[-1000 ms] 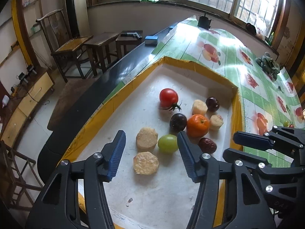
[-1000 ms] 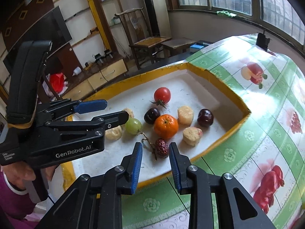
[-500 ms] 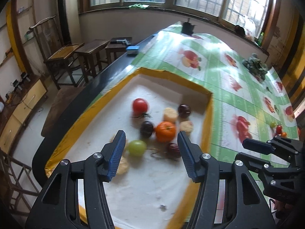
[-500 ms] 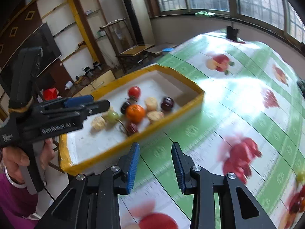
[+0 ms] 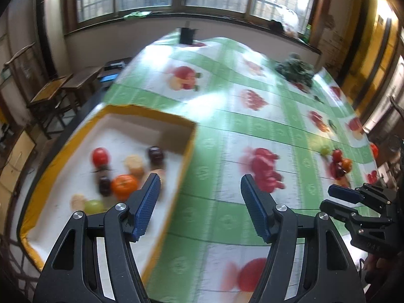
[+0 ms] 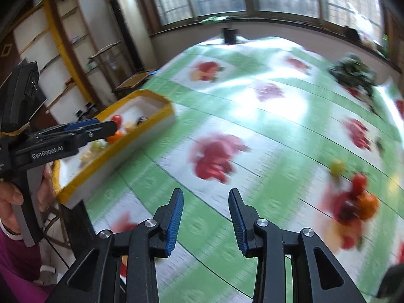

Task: Organize fruits
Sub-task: 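Withdraw both open tools from the tray back to the table fruits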

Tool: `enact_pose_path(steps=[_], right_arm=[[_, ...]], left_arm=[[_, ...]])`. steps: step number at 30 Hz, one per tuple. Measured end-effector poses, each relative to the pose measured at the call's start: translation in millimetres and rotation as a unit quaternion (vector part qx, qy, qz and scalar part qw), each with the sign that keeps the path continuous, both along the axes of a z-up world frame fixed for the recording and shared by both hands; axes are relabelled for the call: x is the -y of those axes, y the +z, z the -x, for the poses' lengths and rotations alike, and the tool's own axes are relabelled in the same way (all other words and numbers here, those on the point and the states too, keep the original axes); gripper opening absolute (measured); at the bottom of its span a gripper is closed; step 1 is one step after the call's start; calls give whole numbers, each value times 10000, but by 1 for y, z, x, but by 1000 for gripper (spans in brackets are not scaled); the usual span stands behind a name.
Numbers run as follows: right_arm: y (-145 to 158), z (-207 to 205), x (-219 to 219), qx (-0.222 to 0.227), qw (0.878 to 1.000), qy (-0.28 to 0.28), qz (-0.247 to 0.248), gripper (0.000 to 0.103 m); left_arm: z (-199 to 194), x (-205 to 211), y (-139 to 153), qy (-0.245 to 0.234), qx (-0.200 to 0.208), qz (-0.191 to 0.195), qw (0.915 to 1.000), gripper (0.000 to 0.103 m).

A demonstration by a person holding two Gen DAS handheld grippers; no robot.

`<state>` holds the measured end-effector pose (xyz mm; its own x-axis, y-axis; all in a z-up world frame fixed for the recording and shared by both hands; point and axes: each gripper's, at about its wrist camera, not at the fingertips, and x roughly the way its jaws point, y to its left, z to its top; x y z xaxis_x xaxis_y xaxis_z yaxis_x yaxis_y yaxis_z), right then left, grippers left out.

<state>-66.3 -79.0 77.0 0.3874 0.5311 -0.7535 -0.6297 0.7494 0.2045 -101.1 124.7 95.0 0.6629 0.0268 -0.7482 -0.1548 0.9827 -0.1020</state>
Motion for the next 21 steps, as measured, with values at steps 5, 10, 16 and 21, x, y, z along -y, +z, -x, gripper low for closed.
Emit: enact_pose_path(steps=[5,10,16,21], right_arm=[[-6,1,55,-44,9984,-545,149,37],[-18,1,110,-204,9933,-1119,197,38],[-27,0,141,-290,9898,-1381,176,39],[-32,0,147,-341,9904,-1338,76,39]], left_arm=[[-19,38,-3,-550,-91,125,9984,67],[-38,83,-7,-1156,-223,172,9929,67],[-61,145,-20,-1996,-493,175,9785,66],[-83,191,-33,-2663,-759,173,9607,66]])
